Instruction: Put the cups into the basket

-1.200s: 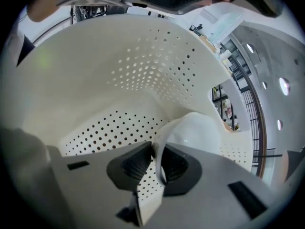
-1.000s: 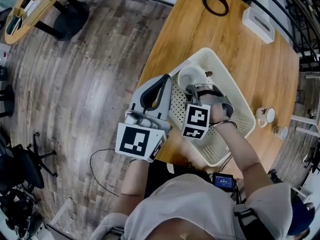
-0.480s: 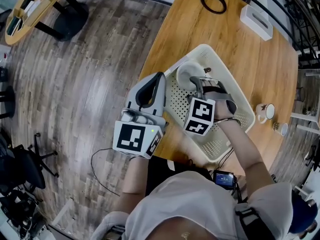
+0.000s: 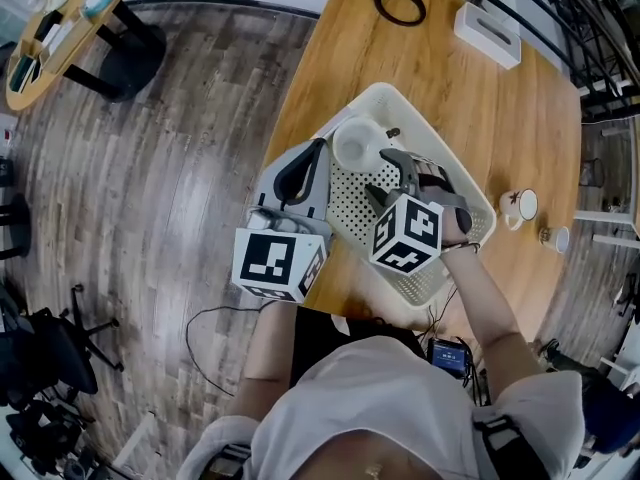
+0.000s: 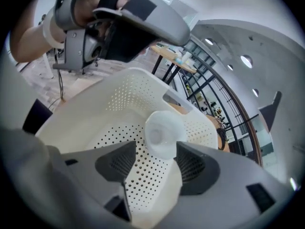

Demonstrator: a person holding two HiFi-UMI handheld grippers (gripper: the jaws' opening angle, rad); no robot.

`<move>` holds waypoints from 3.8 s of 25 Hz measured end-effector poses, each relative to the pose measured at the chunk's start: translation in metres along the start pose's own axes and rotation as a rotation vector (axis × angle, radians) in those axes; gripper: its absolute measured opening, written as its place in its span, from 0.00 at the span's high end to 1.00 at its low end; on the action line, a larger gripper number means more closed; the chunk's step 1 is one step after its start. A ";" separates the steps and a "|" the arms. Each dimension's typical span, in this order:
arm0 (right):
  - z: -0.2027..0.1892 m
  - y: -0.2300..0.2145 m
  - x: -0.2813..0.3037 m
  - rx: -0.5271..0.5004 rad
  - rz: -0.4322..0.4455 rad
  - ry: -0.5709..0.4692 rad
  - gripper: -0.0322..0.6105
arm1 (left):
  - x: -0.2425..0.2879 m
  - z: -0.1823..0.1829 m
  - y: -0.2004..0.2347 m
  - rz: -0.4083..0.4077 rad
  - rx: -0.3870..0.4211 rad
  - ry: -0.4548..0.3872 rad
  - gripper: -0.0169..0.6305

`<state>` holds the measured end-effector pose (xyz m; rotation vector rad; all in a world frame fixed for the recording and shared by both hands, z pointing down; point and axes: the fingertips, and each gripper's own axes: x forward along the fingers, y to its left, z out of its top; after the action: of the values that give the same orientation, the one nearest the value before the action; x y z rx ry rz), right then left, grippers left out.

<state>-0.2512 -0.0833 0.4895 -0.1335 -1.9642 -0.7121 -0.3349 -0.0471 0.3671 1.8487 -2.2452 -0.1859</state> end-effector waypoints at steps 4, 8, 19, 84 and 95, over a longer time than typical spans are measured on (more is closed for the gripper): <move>0.012 -0.018 -0.018 0.233 -0.088 -0.158 0.56 | 0.008 -0.003 -0.009 -0.006 0.020 0.016 0.96; 0.011 -0.044 -0.042 0.407 -0.288 -0.287 0.66 | 0.014 -0.006 -0.019 -0.014 0.046 0.029 0.96; -0.001 -0.068 -0.119 0.871 -0.517 -0.726 0.93 | 0.025 -0.006 -0.065 -0.066 0.094 0.028 0.96; -0.302 0.010 -0.315 1.135 -0.921 -0.491 0.93 | 0.035 -0.067 -0.437 -0.640 0.088 0.101 0.96; -0.335 -0.021 -0.278 1.127 -0.774 -0.459 0.93 | 0.068 -0.081 -0.444 -0.563 0.072 0.113 0.96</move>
<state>0.1399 -0.2223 0.3546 1.2870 -2.5775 0.0942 0.0954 -0.1971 0.3456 2.4197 -1.6288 -0.0885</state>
